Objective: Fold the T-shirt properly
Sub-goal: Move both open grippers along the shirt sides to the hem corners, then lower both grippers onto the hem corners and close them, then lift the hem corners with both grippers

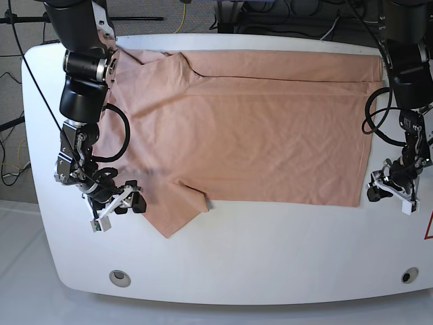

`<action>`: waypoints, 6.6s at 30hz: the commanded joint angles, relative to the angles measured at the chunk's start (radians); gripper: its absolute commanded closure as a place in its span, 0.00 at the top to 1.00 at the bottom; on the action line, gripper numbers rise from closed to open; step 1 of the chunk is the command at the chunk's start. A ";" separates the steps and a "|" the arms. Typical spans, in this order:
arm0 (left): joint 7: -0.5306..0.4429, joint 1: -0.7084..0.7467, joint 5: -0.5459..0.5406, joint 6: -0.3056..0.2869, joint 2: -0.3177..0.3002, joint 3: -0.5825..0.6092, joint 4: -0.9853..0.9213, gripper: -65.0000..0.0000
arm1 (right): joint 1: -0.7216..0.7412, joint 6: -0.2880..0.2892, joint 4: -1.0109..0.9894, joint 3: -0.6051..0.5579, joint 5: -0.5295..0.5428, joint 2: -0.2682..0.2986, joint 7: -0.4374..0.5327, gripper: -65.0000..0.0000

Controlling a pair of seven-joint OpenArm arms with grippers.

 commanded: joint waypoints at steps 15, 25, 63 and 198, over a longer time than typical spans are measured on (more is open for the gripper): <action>-0.102 -0.011 -0.019 -0.025 -0.007 0.067 -0.071 0.39 | -0.003 0.014 -0.035 0.007 0.004 0.021 0.080 0.53; -0.073 -0.008 -0.018 -0.032 0.000 0.063 -0.062 0.39 | 0.003 0.014 -0.091 0.003 0.028 0.016 0.098 0.52; -0.096 0.005 -0.016 -0.028 0.005 0.072 -0.061 0.41 | 0.049 -0.066 -0.236 -0.002 -0.051 0.058 0.233 0.52; -0.158 0.034 0.019 -0.042 0.075 0.084 -0.069 0.02 | 0.059 -0.045 -0.284 -0.116 -0.119 0.027 0.202 0.10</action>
